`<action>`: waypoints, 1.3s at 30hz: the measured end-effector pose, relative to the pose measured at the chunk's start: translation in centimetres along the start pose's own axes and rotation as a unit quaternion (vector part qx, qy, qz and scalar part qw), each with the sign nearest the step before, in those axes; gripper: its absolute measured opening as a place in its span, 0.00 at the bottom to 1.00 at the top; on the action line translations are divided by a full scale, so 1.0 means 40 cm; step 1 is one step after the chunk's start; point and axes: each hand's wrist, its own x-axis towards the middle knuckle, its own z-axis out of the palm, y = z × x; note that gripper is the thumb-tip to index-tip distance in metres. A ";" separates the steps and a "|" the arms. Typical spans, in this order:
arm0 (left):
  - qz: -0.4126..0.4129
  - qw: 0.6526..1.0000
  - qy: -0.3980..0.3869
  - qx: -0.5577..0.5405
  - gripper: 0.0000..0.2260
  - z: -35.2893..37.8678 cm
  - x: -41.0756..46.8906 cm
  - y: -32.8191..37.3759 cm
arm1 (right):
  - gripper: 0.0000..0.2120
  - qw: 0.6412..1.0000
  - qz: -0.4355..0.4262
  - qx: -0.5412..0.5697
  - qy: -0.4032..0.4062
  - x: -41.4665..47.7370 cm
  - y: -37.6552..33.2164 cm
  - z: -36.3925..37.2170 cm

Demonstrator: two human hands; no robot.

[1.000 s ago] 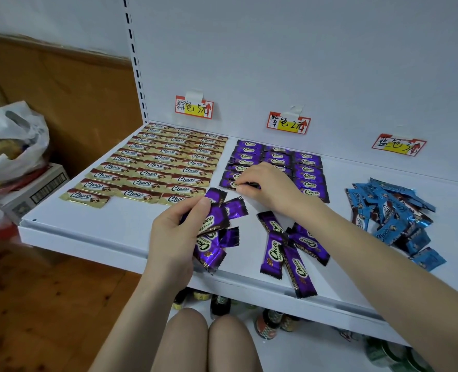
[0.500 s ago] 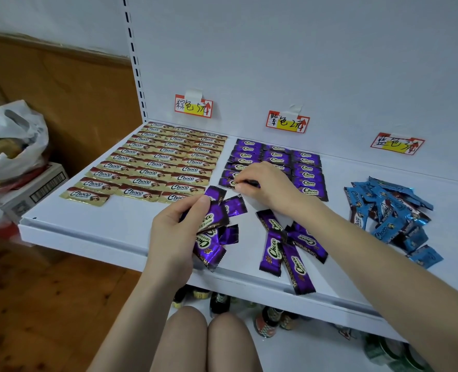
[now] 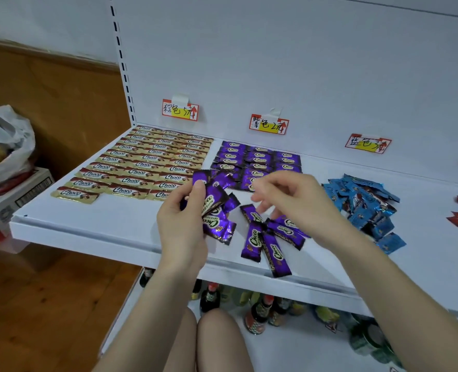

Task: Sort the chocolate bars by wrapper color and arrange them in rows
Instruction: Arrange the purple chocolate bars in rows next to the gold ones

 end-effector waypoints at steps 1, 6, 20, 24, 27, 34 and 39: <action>0.006 1.000 0.016 -0.012 0.09 0.017 -0.009 -0.002 | 0.05 1.000 0.011 0.021 -0.003 -0.024 -0.006 0.013; 0.029 0.994 0.070 -0.077 0.04 0.077 -0.061 -0.009 | 0.18 0.997 0.012 0.055 0.057 -0.075 0.000 0.064; 0.014 1.000 -0.004 0.007 0.07 0.035 -0.072 0.012 | 0.10 0.992 -0.023 0.108 0.056 -0.088 0.011 -0.047; 0.012 0.988 -0.114 0.105 0.04 0.030 -0.095 0.009 | 0.09 0.994 -0.043 0.086 0.061 -0.070 0.010 -0.076; 0.011 0.980 -0.169 0.108 0.04 0.035 -0.109 0.010 | 0.10 0.998 -0.059 0.007 0.009 -0.061 0.003 -0.082; 0.040 0.991 -0.110 0.072 0.04 0.047 -0.116 -0.002 | 0.05 0.988 -0.070 -0.012 0.135 -0.050 0.001 -0.073; 0.083 0.992 -0.071 0.057 0.04 0.061 -0.119 -0.020 | 0.02 0.992 0.001 0.078 0.103 -0.086 0.020 -0.020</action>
